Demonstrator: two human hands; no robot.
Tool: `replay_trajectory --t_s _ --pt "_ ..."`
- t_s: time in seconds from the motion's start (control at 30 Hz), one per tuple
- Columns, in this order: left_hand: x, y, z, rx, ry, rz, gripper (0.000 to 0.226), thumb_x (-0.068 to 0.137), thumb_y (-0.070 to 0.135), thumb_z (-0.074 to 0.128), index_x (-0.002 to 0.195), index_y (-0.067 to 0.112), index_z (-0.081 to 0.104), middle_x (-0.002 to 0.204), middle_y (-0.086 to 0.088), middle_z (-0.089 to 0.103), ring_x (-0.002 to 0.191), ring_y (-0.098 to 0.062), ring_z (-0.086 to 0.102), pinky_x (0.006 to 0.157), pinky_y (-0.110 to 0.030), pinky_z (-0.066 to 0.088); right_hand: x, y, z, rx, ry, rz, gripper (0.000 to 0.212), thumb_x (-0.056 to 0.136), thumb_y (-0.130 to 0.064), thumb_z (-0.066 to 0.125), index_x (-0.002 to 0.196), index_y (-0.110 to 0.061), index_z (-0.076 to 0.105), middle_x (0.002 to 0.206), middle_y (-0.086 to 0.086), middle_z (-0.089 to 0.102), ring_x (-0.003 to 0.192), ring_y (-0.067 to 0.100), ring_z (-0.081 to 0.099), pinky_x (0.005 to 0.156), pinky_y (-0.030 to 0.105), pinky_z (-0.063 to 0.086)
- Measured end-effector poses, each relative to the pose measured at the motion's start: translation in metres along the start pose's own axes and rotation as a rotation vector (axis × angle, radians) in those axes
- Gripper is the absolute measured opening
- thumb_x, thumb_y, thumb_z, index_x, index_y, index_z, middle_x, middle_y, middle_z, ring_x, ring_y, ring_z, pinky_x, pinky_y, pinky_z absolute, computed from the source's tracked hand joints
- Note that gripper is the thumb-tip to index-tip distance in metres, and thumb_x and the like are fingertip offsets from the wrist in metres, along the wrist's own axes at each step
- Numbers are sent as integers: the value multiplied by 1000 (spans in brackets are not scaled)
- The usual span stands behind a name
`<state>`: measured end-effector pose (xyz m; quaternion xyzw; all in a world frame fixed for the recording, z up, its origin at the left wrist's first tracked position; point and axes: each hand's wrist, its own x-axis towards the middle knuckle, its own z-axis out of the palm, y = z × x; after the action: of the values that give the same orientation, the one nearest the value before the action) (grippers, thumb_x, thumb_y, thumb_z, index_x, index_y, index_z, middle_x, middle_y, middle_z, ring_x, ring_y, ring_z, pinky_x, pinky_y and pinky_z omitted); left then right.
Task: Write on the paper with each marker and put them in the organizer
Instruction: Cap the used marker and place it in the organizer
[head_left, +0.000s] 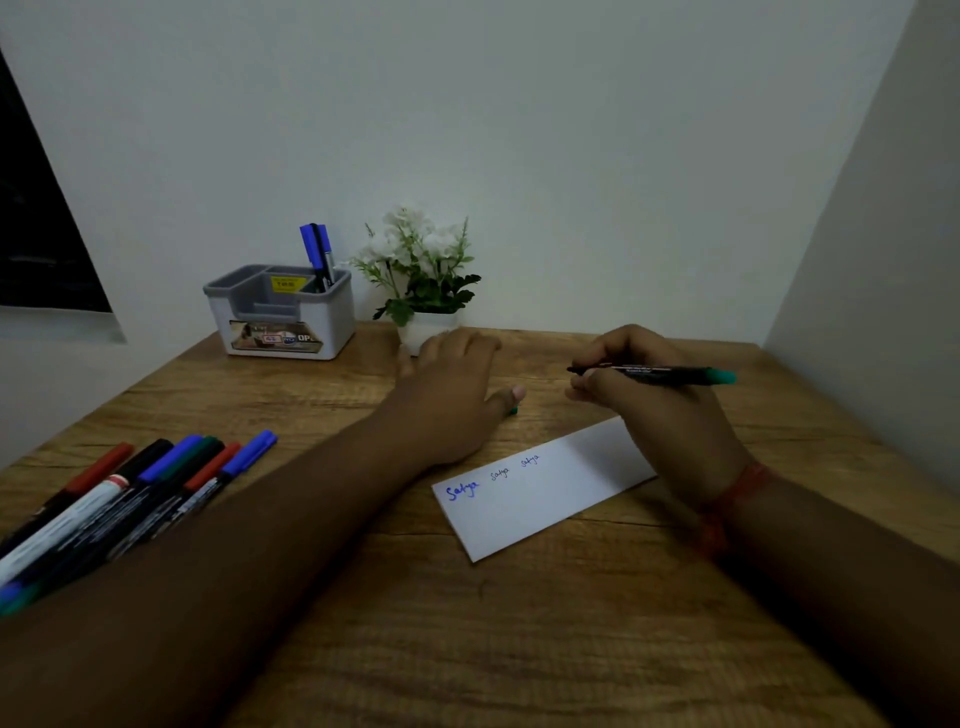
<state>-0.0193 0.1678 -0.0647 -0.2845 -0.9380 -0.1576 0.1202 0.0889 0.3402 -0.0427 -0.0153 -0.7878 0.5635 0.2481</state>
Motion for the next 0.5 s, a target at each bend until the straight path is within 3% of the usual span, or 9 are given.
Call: replay_trajectory --t_s 0.1,0.17,0.3,0.5 --pt "-3 5 5 32 17 17 71 95 64 29 155 29 10 166 1 -1 151 -27 -10 117 -62 -2 5 -8 -5 -46 -33 22 9 83 1 69 89 -4 65 94 13 72 89 23 73 87 43 61" --pt "-4 6 8 44 18 37 73 95 66 22 156 31 2 165 1 -10 150 -29 -19 117 -63 -4 6 -13 -7 -31 -96 90 7 83 2 69 88 -1 66 89 14 72 83 23 72 84 39 62" --pt "-5 7 15 70 -20 66 75 94 68 16 156 31 -6 164 1 -17 148 -29 -25 116 -64 -5 -1 -12 -10 -181 -233 164 5 82 0 70 84 -4 70 86 13 74 77 21 71 80 37 62" --pt "-4 4 25 155 -23 114 77 93 69 13 154 32 -14 163 1 -24 146 -28 -30 115 -65 -6 -12 6 -8 -334 -229 120 4 83 -12 73 82 -15 70 83 -1 76 80 13 71 74 28 57"
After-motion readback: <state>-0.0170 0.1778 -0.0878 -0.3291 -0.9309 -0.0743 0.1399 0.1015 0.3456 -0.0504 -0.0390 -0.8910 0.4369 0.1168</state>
